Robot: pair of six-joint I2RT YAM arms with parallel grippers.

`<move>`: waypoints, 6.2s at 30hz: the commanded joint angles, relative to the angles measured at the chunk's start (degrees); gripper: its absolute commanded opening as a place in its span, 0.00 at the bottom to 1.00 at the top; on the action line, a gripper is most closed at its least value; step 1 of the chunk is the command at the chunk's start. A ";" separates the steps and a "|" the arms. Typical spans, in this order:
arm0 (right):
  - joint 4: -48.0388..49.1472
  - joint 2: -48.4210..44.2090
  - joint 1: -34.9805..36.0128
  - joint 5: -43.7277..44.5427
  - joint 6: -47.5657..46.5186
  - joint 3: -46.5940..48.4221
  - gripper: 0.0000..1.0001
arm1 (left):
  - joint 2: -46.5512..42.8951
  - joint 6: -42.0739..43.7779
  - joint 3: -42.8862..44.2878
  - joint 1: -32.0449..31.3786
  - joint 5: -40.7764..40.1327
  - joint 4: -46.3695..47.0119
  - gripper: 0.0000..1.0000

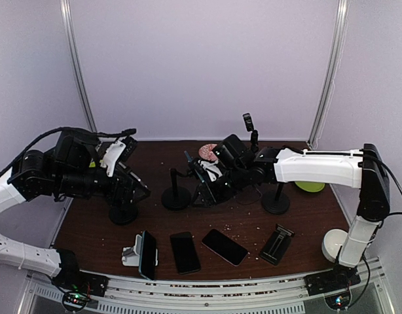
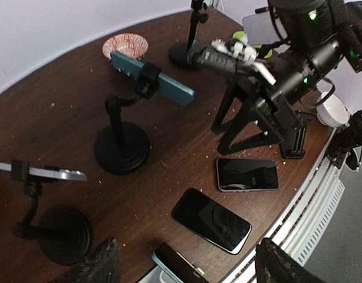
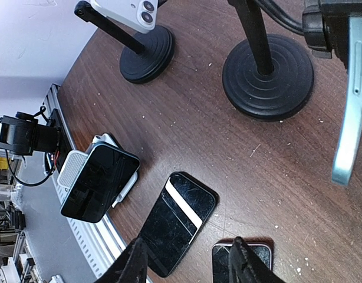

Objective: Remove the phone from the phone stand
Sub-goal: Remove the phone from the phone stand, then place the phone at the center of the board.

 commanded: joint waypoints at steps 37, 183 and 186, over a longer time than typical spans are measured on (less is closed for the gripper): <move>-0.85 0.45 2.99 5.62 -0.07 2.05 0.55 | -1.28 -25.19 -11.66 -7.42 16.89 -16.30 0.66; 9.12 -5.04 -5.42 9.16 0.15 -2.68 0.54 | 17.41 2.89 -14.45 32.97 34.41 6.93 0.00; 9.03 -5.39 -5.38 9.10 0.28 -2.94 0.54 | 18.99 2.49 -15.61 32.09 38.20 8.01 0.00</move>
